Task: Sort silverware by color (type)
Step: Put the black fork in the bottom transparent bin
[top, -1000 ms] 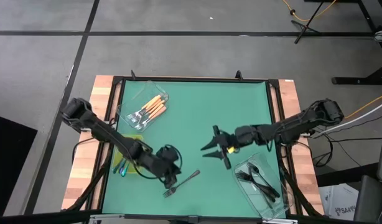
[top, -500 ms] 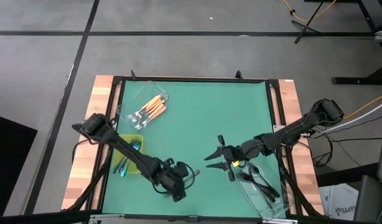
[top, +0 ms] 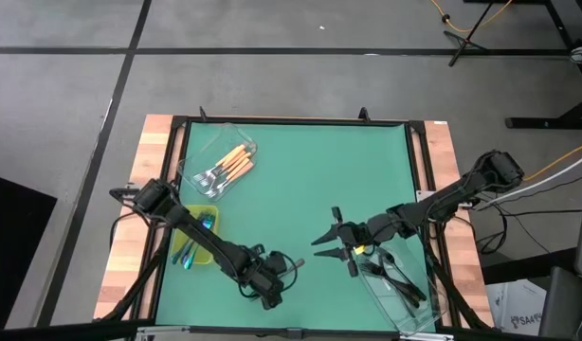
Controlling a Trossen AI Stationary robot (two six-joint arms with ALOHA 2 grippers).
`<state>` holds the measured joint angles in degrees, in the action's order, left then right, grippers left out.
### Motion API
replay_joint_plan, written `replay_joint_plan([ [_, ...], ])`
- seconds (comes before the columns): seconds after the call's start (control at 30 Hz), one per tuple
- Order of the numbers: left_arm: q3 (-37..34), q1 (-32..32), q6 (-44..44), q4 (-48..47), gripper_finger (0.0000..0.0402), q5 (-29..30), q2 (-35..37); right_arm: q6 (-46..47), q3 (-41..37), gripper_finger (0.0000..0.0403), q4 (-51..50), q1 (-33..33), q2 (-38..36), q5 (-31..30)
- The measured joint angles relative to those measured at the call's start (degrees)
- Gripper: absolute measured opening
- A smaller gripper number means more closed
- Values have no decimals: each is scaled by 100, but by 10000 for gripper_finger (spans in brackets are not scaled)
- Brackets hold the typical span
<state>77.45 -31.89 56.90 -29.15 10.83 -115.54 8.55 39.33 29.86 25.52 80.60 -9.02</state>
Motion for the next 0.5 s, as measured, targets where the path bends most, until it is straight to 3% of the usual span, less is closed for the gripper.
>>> replay_joint_plan([
  [0.5, 0, -246, 11, 2, 49, 265, -25, 22, 0, 117, -4, 0, 4, 0],
])
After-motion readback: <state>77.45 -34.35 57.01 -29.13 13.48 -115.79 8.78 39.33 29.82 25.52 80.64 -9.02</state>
